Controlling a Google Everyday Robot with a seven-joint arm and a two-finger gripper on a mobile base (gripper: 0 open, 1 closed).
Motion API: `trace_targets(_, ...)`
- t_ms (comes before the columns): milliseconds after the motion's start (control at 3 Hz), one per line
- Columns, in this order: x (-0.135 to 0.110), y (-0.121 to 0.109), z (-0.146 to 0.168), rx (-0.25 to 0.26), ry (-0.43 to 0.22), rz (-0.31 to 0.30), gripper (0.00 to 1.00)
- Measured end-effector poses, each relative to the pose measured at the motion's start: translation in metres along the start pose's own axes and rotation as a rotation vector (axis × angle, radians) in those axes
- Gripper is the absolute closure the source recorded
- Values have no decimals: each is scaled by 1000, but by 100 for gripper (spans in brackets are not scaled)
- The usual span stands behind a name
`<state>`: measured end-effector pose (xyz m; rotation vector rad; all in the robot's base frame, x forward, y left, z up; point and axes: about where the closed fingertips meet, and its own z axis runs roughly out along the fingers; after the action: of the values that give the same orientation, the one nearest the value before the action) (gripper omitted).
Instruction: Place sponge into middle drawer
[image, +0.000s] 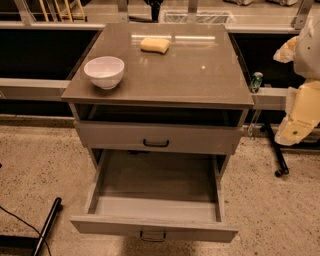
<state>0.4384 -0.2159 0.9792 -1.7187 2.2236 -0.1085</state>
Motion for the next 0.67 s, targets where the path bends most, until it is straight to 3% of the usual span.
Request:
trace_targets(333,0,0,0,0,0,0,0)
trace_targets(667,-8,-36,16,27,-46,-37,0)
